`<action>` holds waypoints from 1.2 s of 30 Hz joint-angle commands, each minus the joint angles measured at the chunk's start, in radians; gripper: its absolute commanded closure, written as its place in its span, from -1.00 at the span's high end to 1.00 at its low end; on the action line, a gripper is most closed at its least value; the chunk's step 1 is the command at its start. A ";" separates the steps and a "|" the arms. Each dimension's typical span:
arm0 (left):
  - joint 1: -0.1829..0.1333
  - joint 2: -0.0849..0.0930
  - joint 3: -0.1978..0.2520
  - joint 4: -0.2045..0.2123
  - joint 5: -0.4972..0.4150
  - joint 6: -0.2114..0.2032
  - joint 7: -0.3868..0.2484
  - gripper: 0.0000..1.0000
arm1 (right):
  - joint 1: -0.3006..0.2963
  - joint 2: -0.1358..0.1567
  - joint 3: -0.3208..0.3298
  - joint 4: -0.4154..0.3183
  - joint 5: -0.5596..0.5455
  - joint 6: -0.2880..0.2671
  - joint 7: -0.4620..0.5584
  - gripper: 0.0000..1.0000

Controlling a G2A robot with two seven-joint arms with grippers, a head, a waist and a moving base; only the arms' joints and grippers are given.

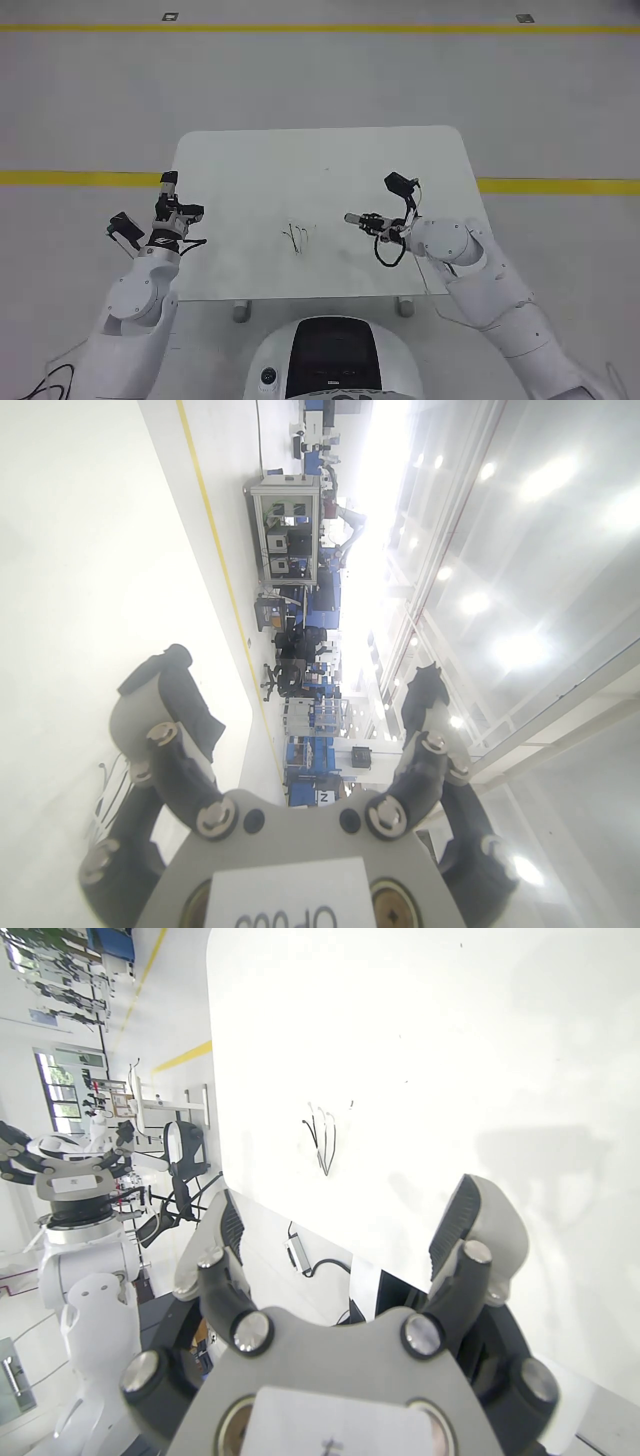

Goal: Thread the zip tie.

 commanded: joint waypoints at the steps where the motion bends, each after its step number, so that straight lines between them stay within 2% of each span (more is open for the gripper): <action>1: 0.000 0.000 0.000 0.000 0.000 0.000 0.000 1.00 | 0.018 0.000 -0.009 -0.007 -0.017 -0.015 0.012 1.00; 4: 0.000 0.000 0.000 0.000 0.000 0.000 0.000 1.00 | 0.090 -0.010 -0.063 -0.002 -0.051 -0.009 0.067 1.00; 8: 0.000 0.000 0.000 0.000 0.000 0.000 0.000 1.00 | 0.236 -0.043 -0.176 0.067 -0.051 -0.008 0.142 1.00; 11: 0.000 0.000 0.000 0.000 0.000 0.000 0.000 1.00 | 0.358 -0.083 -0.290 0.164 -0.064 0.002 0.177 1.00; 15: 0.000 0.000 0.000 0.000 0.000 0.000 0.000 1.00 | 0.496 -0.154 -0.445 0.303 -0.051 0.009 0.209 1.00; 18: 0.000 0.000 0.000 0.000 0.000 0.000 0.000 1.00 | 0.552 -0.200 -0.510 0.380 -0.014 0.009 0.217 1.00; 19: 0.000 0.000 0.000 0.000 0.000 0.000 0.000 1.00 | 0.578 -0.223 -0.546 0.419 -0.016 0.009 0.219 1.00; 23: 0.000 0.000 0.000 0.000 0.000 0.000 0.000 1.00 | 0.621 -0.293 -0.604 0.539 0.063 0.000 0.219 1.00; 36: 0.000 0.000 0.000 0.000 0.000 0.000 0.000 1.00 | 0.621 -0.293 -0.604 0.539 0.063 0.000 0.219 1.00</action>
